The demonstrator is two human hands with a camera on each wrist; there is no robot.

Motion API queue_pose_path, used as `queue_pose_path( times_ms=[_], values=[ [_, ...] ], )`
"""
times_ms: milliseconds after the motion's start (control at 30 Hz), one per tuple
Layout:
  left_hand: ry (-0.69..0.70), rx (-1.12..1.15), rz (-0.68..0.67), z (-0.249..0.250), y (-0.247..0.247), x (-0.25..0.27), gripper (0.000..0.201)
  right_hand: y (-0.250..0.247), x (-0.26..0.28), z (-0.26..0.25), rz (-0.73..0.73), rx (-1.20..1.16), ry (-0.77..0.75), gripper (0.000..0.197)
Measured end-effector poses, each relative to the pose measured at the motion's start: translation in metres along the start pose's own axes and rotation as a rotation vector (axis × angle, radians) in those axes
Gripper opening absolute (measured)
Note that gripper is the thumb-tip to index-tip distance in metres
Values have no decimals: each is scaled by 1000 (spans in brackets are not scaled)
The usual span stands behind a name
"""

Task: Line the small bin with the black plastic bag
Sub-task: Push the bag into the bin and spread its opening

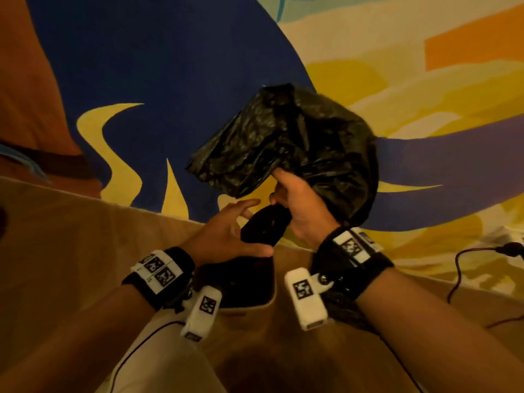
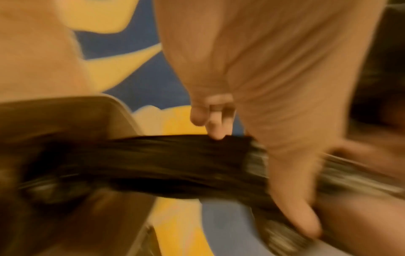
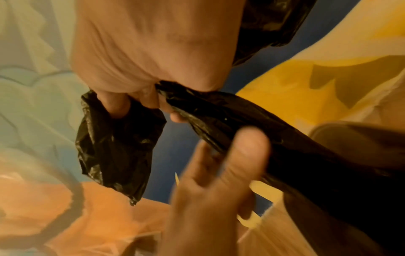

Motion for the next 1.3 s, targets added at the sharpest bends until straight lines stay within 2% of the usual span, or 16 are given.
queue_pose_path(
  times_ms=[67,167,333,433,533,600,666,733,800,900,1000,1066,1133,1200,1233,1300],
  values=[
    [53,-60,98,5,3,0,56,12,-1,32,-47,41,134,31],
    [-60,-57,42,-12,11,-2,21,10,-4,63,-146,234,203,31],
    [-367,-233,-175,-50,16,-10,63,-9,7,76,-497,449,250,35],
    [-428,-248,-316,-66,8,-4,68,-32,-4,111,-484,721,283,42],
    [-391,-69,-330,-64,-20,12,98,-43,-16,142,-529,951,253,57],
    [-304,266,-222,-60,-36,19,91,-42,-17,161,-520,996,200,54],
    [-271,542,-237,-51,-42,22,71,-35,-13,177,-559,1118,73,58],
    [-287,642,-260,-45,-40,20,59,-31,-10,198,-567,1180,69,67],
    [-319,560,-254,-47,-34,17,47,-31,-12,218,-551,1153,174,62],
    [-301,289,-199,-66,-23,11,34,-37,-13,240,-732,1330,417,76],
    [-307,-43,-38,-98,-22,5,32,-35,-11,222,-914,1384,426,93],
    [-208,-241,-10,-106,-24,0,31,-32,0,180,-904,1271,427,104],
    [-151,-257,-13,-110,-26,-6,23,-40,5,144,-835,1158,393,117],
    [-93,-232,-29,-113,-27,-12,14,-50,4,105,-666,1193,296,123],
    [-73,-243,-45,-114,-27,-15,20,-54,5,90,-524,1274,216,122],
    [-90,-329,-105,-114,-19,-26,37,-46,11,60,-350,1391,-177,115]
  ],
)
Point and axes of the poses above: each hand's wrist, its own x-axis away from the middle knuckle, its own y-axis out of the palm, z = x × y, the point moved 2 cm from there along -x, towards the middle knuckle, and after that the axes turned 11 degrees about -y, right-handed, at the moved point
